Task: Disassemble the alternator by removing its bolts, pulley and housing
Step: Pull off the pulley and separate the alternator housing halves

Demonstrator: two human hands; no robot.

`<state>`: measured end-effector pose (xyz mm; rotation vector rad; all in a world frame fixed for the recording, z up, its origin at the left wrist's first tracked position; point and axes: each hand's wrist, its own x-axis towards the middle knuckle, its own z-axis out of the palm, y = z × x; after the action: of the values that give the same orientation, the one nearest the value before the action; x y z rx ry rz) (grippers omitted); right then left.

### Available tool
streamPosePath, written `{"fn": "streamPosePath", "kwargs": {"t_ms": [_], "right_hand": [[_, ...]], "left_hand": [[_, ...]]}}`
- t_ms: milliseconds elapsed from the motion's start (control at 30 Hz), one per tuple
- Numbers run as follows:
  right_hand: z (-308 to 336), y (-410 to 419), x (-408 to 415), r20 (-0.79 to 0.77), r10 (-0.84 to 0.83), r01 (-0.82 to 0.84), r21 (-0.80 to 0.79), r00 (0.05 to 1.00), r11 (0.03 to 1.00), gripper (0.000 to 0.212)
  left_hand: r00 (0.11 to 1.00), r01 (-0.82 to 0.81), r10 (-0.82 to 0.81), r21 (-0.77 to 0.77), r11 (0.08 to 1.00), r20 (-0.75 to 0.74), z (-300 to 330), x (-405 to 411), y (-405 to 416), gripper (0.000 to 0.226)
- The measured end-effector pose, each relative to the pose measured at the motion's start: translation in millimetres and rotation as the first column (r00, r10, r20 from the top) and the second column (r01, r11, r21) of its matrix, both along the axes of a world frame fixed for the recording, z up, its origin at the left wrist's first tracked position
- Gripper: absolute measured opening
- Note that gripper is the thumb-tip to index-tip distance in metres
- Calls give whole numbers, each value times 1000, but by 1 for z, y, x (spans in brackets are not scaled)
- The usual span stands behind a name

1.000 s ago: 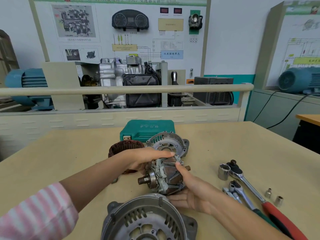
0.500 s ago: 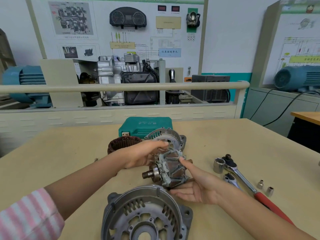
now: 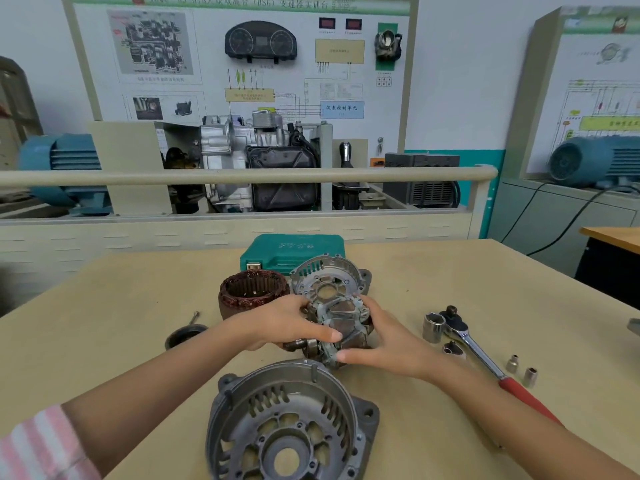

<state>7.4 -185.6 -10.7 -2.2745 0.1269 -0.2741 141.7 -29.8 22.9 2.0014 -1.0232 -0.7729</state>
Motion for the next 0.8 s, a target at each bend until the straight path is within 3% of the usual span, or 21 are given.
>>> {"fn": "streamPosePath", "kwargs": {"t_ms": [267, 600, 800], "right_hand": [[-9, -4, 7, 211, -34, 40, -23, 977, 999, 65], [-13, -16, 4, 215, -125, 167, -189, 969, 968, 70], [-13, -23, 1, 224, -171, 218, -208, 959, 953, 74]], "left_hand": [[1000, 4, -3, -82, 997, 7, -5, 6, 0, 28], [998, 30, -26, -94, 995, 50, -2, -1, -16, 34], [991, -11, 19, -65, 998, 134, -4, -9, -25, 71]]}}
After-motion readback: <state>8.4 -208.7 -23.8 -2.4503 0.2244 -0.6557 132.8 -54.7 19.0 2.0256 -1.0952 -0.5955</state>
